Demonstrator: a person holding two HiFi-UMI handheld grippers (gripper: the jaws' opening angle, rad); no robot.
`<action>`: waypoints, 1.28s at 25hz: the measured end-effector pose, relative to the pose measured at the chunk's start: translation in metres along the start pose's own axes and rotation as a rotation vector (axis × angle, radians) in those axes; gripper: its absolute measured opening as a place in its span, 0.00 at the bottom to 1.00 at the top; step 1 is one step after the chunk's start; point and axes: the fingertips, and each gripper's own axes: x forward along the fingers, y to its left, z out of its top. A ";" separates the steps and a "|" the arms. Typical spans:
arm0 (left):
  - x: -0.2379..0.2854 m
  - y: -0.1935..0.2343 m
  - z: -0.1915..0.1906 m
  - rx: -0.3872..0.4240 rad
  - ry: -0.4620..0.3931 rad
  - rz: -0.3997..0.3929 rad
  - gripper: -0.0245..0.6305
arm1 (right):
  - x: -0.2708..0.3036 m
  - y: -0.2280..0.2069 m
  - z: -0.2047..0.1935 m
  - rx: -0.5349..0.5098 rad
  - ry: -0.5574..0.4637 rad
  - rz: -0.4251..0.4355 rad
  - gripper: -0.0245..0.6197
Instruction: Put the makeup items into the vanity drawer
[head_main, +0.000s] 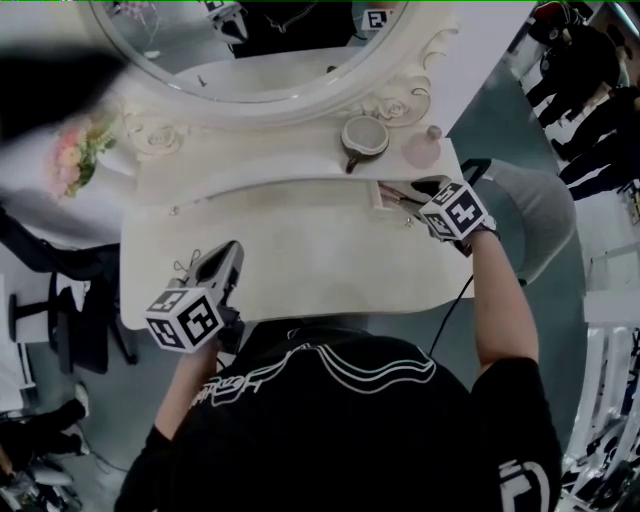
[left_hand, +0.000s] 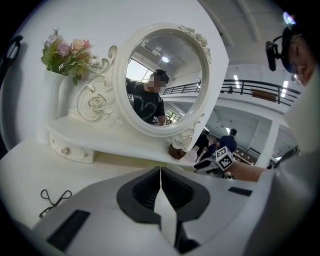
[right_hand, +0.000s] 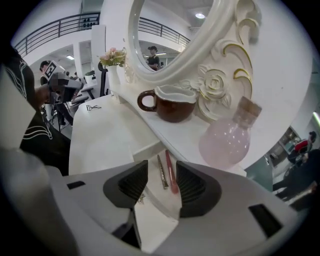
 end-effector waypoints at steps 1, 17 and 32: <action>-0.002 0.000 0.000 -0.003 -0.005 0.001 0.08 | -0.002 0.006 0.005 -0.021 -0.009 0.010 0.32; -0.094 0.060 -0.031 -0.141 -0.104 0.204 0.08 | 0.038 0.182 0.119 -0.437 -0.139 0.348 0.37; -0.202 0.129 -0.065 -0.287 -0.194 0.429 0.08 | 0.107 0.364 0.203 -0.720 -0.179 0.619 0.37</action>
